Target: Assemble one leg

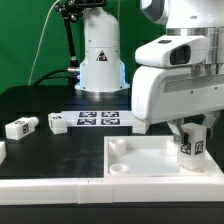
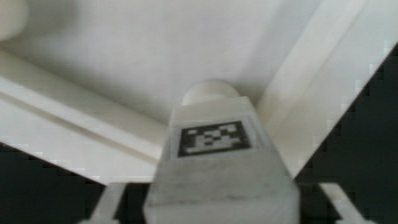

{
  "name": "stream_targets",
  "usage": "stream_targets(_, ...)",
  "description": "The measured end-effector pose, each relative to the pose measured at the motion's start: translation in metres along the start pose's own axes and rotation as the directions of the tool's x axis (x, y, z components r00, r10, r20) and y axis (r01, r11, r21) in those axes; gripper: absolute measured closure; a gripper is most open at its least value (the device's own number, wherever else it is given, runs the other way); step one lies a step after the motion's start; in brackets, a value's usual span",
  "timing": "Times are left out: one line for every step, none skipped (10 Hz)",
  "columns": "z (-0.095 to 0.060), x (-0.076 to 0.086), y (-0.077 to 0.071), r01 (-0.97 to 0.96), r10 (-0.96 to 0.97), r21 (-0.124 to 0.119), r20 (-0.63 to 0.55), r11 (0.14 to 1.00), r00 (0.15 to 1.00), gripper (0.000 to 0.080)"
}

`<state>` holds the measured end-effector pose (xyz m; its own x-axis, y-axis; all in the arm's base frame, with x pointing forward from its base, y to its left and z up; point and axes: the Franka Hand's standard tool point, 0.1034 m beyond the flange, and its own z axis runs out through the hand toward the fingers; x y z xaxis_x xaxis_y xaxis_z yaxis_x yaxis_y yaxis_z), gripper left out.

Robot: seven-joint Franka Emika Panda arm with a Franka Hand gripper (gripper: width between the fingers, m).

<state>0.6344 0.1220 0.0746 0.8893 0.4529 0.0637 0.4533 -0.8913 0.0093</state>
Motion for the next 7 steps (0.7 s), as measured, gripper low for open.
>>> stream_targets(0.0,0.0,-0.0001,-0.013,0.013,0.001,0.0,1.0,1.0,0.0509)
stream_targets(0.0,0.0,0.0,-0.029,0.029,0.001,0.0,1.0,1.0,0.0509)
stream_targets(0.0,0.0,0.0001,-0.029,0.029,0.0,0.0,1.0,1.0,0.0509)
stream_targets(0.0003,-0.0004,-0.0004,-0.074,0.074,0.003,0.0,0.997,0.997,0.0509)
stream_targets(0.0003,-0.0007,-0.0003,-0.219,0.219,0.003,0.0,0.976,0.976,0.0509)
stream_targets(0.0003,-0.0008,-0.0004,-0.357,0.357,0.0,0.0,0.934,0.934,0.0509)
stream_targets(0.0005,-0.001,-0.0002,-0.49,0.49,-0.002,0.0,0.872,0.872,0.0508)
